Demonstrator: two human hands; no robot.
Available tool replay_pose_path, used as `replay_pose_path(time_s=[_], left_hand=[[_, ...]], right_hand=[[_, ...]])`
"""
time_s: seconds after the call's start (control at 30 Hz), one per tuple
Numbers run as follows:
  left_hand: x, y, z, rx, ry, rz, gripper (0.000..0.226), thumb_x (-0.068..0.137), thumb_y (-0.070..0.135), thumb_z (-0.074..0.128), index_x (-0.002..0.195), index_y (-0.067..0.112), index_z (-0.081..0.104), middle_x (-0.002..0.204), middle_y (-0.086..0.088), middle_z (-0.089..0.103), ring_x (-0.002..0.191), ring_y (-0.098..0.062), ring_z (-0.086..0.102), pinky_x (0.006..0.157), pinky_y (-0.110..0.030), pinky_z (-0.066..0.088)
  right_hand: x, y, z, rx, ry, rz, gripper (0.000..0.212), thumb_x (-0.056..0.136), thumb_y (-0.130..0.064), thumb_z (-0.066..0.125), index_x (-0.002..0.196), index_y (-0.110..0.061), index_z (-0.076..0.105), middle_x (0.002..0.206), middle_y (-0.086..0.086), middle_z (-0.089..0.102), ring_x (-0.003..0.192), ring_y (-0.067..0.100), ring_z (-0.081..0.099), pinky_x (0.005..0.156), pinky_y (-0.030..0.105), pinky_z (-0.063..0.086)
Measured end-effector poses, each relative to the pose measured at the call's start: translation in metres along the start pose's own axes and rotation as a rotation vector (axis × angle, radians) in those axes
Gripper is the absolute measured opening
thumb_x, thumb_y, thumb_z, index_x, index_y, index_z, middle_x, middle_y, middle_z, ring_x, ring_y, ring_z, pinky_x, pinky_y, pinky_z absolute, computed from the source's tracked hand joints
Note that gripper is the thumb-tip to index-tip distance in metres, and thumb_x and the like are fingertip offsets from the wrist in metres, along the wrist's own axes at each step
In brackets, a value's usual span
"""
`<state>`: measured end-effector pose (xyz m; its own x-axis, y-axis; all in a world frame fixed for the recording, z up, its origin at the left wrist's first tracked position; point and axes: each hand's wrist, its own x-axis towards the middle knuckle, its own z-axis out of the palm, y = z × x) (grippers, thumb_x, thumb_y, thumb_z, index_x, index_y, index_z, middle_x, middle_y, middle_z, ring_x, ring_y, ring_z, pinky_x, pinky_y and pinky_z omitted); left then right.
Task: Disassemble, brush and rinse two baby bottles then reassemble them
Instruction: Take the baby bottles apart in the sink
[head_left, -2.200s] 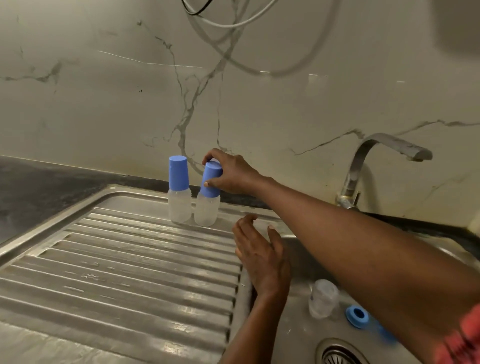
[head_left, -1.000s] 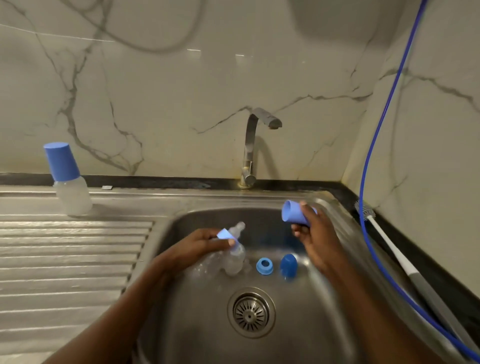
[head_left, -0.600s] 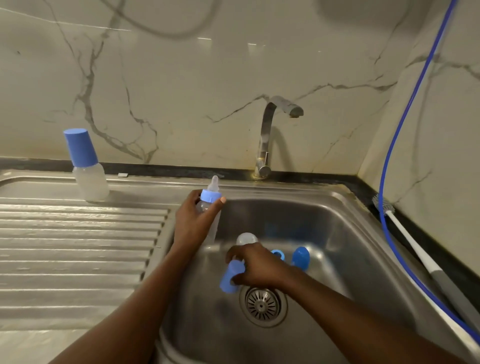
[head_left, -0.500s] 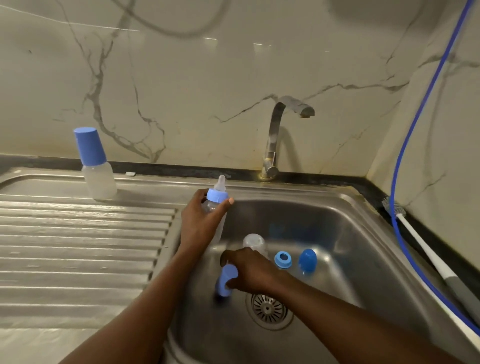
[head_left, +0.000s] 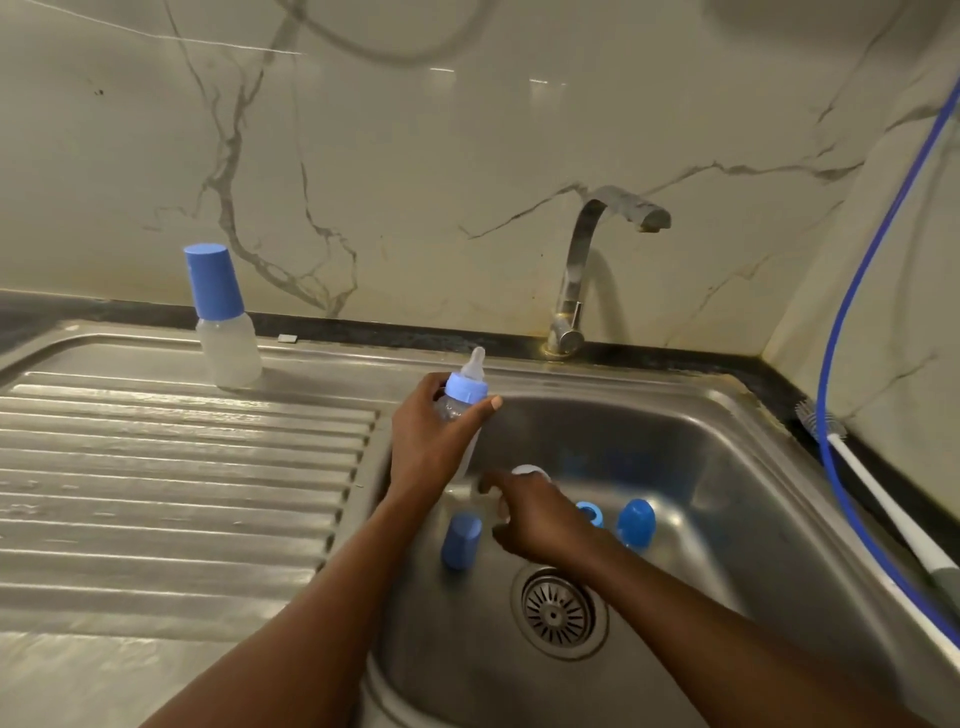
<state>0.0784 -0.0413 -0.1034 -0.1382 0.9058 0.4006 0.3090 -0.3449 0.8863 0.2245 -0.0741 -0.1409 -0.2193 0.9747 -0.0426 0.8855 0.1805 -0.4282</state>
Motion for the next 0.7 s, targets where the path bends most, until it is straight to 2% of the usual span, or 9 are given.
replay_pose_path(time_s=[0.1,0.2,0.23,0.3,0.37,0.43,0.5,0.6,0.7], left_hand=[[-0.002,-0.001,0.002,0.042,-0.038,0.047,0.040,0.075,0.042,0.081,0.104,0.025,0.059,0.091,0.013,0.062,0.082,0.000,0.060,0.068,-0.012,0.043],[-0.009,0.000,0.010,0.130,-0.260,0.143,0.044,0.069,0.037,0.086,0.104,0.027,0.062,0.092,0.012,0.065,0.083,0.001,0.061,0.070,-0.011,0.043],[-0.012,0.002,0.014,0.176,-0.349,0.190,0.044,0.068,0.037,0.087,0.103,0.029,0.062,0.091,0.013,0.065,0.083,0.002,0.061,0.070,-0.012,0.043],[-0.018,0.008,0.021,0.220,-0.442,0.293,0.042,0.068,0.040,0.086,0.101,0.034,0.060,0.088,0.018,0.063,0.085,0.004,0.061,0.071,-0.011,0.046],[-0.021,0.011,0.026,0.188,-0.472,0.335,0.044,0.069,0.038,0.086,0.103,0.036,0.058,0.089,0.021,0.062,0.091,0.007,0.061,0.075,-0.008,0.047],[-0.022,0.010,0.027,0.189,-0.528,0.317,0.054,0.067,0.036,0.088,0.109,0.033,0.053,0.095,0.018,0.062,0.092,0.004,0.062,0.076,-0.010,0.048],[-0.022,0.008,0.026,0.227,-0.579,0.276,0.063,0.064,0.037,0.090,0.111,0.032,0.048,0.099,0.019,0.059,0.092,0.002,0.061,0.075,-0.008,0.047],[-0.023,0.010,0.024,0.260,-0.620,0.222,0.058,0.070,0.033,0.087,0.112,0.036,0.047,0.098,0.021,0.055,0.087,0.007,0.057,0.074,-0.001,0.042],[-0.021,0.011,0.023,0.223,-0.646,0.169,0.058,0.074,0.027,0.084,0.120,0.035,0.049,0.098,0.021,0.057,0.087,0.011,0.058,0.075,-0.001,0.043]], right_hand=[[-0.018,0.008,-0.039,0.265,0.210,0.168,0.009,0.085,-0.030,0.067,0.093,-0.025,0.066,0.082,0.000,0.070,0.068,0.012,0.068,0.052,0.021,0.046],[-0.034,0.007,-0.065,0.808,0.331,0.309,0.046,0.087,-0.064,0.054,0.101,-0.020,0.062,0.071,0.000,0.065,0.051,0.007,0.054,0.042,0.020,0.038],[-0.039,0.003,-0.071,0.882,0.326,0.339,0.054,0.085,-0.071,0.048,0.101,-0.020,0.061,0.069,0.001,0.062,0.051,0.009,0.051,0.042,0.020,0.036],[-0.041,-0.001,-0.070,0.789,0.264,0.347,0.063,0.084,-0.076,0.043,0.101,-0.018,0.060,0.069,0.000,0.060,0.052,0.010,0.050,0.042,0.020,0.037],[-0.038,-0.003,-0.061,0.629,0.241,0.325,0.061,0.086,-0.073,0.045,0.105,-0.018,0.062,0.078,-0.001,0.062,0.061,0.009,0.056,0.050,0.022,0.045],[-0.033,-0.002,-0.054,0.511,0.322,0.308,0.057,0.086,-0.070,0.050,0.102,-0.018,0.063,0.088,0.000,0.065,0.074,0.009,0.059,0.060,0.021,0.046],[-0.032,-0.001,-0.054,0.413,0.379,0.290,0.046,0.087,-0.065,0.053,0.095,-0.021,0.061,0.089,-0.003,0.064,0.073,0.005,0.056,0.057,0.015,0.039],[-0.027,0.001,-0.053,0.418,0.409,0.261,0.041,0.089,-0.061,0.052,0.097,-0.021,0.059,0.092,-0.002,0.064,0.078,0.007,0.058,0.060,0.013,0.042],[-0.023,0.003,-0.049,0.434,0.444,0.263,0.059,0.087,-0.066,0.049,0.109,-0.013,0.062,0.100,0.004,0.068,0.086,0.012,0.063,0.071,0.021,0.051]])
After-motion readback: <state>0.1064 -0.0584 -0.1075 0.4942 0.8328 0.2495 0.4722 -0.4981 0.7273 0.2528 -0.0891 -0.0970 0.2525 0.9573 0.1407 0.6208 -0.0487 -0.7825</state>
